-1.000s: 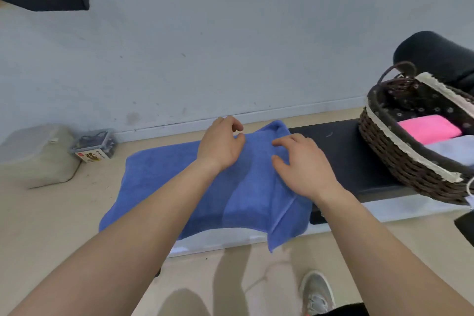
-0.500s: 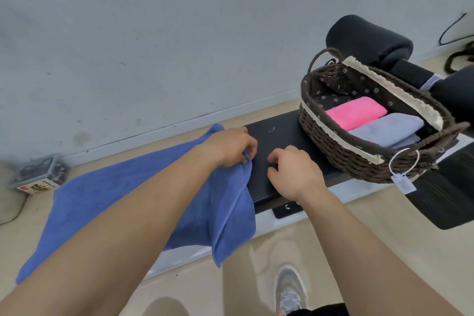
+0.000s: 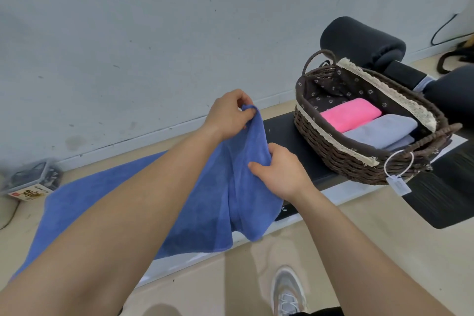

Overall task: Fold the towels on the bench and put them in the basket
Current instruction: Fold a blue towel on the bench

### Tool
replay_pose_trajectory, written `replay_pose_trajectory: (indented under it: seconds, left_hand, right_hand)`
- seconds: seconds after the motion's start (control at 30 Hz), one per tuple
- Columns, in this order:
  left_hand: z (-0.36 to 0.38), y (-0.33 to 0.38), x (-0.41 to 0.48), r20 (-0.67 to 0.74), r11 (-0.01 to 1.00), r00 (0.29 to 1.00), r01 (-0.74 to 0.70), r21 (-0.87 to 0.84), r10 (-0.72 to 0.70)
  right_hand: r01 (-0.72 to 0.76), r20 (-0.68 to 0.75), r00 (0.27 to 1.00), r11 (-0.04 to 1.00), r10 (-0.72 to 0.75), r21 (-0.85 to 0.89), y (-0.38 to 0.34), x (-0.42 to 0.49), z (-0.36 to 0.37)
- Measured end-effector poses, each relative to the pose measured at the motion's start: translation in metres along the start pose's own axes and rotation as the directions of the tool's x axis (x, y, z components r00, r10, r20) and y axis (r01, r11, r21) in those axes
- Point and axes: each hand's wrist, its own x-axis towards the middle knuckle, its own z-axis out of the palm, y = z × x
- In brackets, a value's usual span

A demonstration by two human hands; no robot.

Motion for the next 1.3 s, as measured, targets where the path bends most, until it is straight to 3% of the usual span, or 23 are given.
replay_pose_trajectory:
  seconds: [0.13, 0.33, 0.57, 0.67, 0.77, 0.9, 1.07, 1.2, 1.3]
  left_hand:
    - [0.011, 0.000, 0.014, -0.072, 0.991, 0.992, 0.096, -0.093, -0.103]
    - [0.041, -0.008, 0.036, -0.084, 0.992, 0.989, 0.122, 0.012, -0.121]
    - [0.067, -0.024, 0.028, -0.012, 0.993, 0.999, 0.054, 0.110, -0.053]
    - [0.069, -0.040, 0.011, -0.008, 0.974, 1.000, 0.016, 0.225, -0.014]
    - [0.072, -0.054, 0.001, 0.138, 0.915, 0.990, -0.059, 0.398, 0.004]
    - [0.076, -0.061, 0.006, 0.248, 0.832, 0.968, -0.109, 0.545, -0.036]
    - [0.077, -0.059, 0.011, 0.250, 0.838, 0.967, -0.092, 0.538, -0.055]
    - [0.057, -0.056, -0.006, 0.168, 0.892, 0.986, -0.085, 0.443, 0.010]
    - [0.020, -0.062, -0.039, 0.114, 0.889, 0.993, -0.066, 0.453, 0.015]
  right_hand:
    - [-0.069, -0.139, 0.989, 0.983, 0.046, -0.171, 0.009, -0.004, -0.012]
    - [-0.080, -0.307, 0.945, 0.827, -0.115, -0.556, 0.023, -0.004, -0.021]
    - [-0.090, -0.409, 0.874, 0.739, -0.263, -0.668, 0.033, 0.005, -0.005]
    - [0.033, -0.271, 0.916, 0.728, -0.296, -0.685, 0.030, 0.003, 0.003]
    - [0.075, -0.063, 0.986, 0.739, -0.157, -0.670, 0.029, -0.001, 0.009]
    - [0.068, 0.060, 0.997, 0.746, -0.038, -0.663, 0.039, 0.001, 0.011]
    - [0.062, 0.075, 0.997, 0.742, -0.017, -0.668, 0.044, 0.006, 0.009]
    - [0.097, -0.003, 0.991, 0.752, -0.130, -0.652, 0.026, 0.007, 0.018]
    - [0.171, 0.033, 0.981, 0.760, -0.193, -0.627, -0.001, 0.001, 0.035]
